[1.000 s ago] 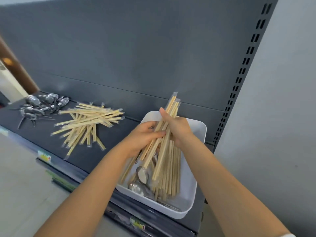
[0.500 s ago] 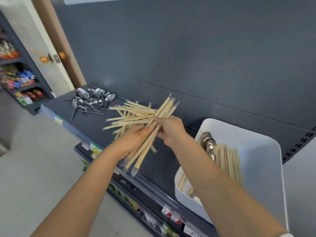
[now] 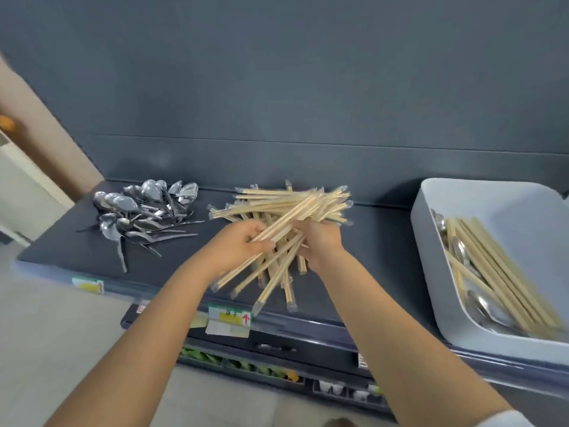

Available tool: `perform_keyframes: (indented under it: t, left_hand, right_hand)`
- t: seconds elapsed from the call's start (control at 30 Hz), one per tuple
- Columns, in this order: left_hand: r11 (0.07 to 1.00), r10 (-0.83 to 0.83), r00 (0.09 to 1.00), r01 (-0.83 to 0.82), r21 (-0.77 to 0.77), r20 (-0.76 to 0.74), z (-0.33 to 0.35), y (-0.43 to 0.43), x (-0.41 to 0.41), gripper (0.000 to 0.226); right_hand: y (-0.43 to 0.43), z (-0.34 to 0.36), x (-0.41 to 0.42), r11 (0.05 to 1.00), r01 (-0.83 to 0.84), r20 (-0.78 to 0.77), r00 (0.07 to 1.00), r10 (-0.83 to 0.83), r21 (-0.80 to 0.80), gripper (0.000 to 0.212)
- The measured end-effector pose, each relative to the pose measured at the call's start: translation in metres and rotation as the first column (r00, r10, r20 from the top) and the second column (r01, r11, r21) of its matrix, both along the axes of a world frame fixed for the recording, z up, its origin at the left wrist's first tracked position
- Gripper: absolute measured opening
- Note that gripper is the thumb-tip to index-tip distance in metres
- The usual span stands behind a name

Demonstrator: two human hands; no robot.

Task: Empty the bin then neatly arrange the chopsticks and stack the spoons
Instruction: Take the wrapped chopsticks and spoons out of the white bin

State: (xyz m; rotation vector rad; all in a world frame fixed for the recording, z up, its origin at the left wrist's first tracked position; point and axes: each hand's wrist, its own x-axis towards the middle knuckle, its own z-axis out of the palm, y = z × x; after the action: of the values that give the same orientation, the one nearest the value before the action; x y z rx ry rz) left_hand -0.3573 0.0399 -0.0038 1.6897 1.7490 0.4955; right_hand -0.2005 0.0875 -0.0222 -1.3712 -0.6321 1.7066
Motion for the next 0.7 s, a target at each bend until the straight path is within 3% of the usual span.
perform_keyframes:
  t: [0.07, 0.23, 0.4, 0.5, 0.6, 0.7]
  left_hand:
    - [0.999, -0.041, 0.998, 0.042, 0.023, -0.048, -0.008, 0.023, -0.005, 0.017]
    - [0.984, -0.125, 0.959, 0.153, 0.094, -0.255, -0.021, 0.075, 0.001, 0.048]
    - [0.925, -0.274, 0.844, 0.363, 0.115, -0.461, -0.028, 0.106, -0.003, 0.054]
    - [0.878, -0.305, 0.799, 0.447, 0.173, -0.518, -0.034, 0.119, -0.011, 0.04]
    - [0.819, -0.317, 0.755, 0.523, 0.235, -0.574, -0.04, 0.137, -0.018, 0.033]
    - [0.75, -0.42, 0.748, 0.605, 0.267, -0.514, -0.04, 0.146, -0.024, 0.038]
  right_hand:
    - [0.016, -0.012, 0.005, 0.995, 0.096, 0.016, 0.995, -0.096, -0.006, 0.011]
    - [0.052, -0.029, -0.01, 0.977, 0.195, 0.085, 0.976, -0.202, 0.089, 0.016]
    - [0.06, -0.032, -0.026, 0.956, 0.269, 0.269, 0.918, -0.292, 0.117, 0.021]
    - [0.056, -0.033, -0.028, 0.929, 0.319, 0.362, 0.857, -0.368, 0.188, 0.021]
    - [0.051, -0.038, -0.031, 0.899, 0.375, 0.475, 0.763, -0.439, 0.227, 0.039]
    - [0.038, -0.044, -0.04, 0.877, 0.427, 0.56, 0.68, -0.473, 0.223, 0.069]
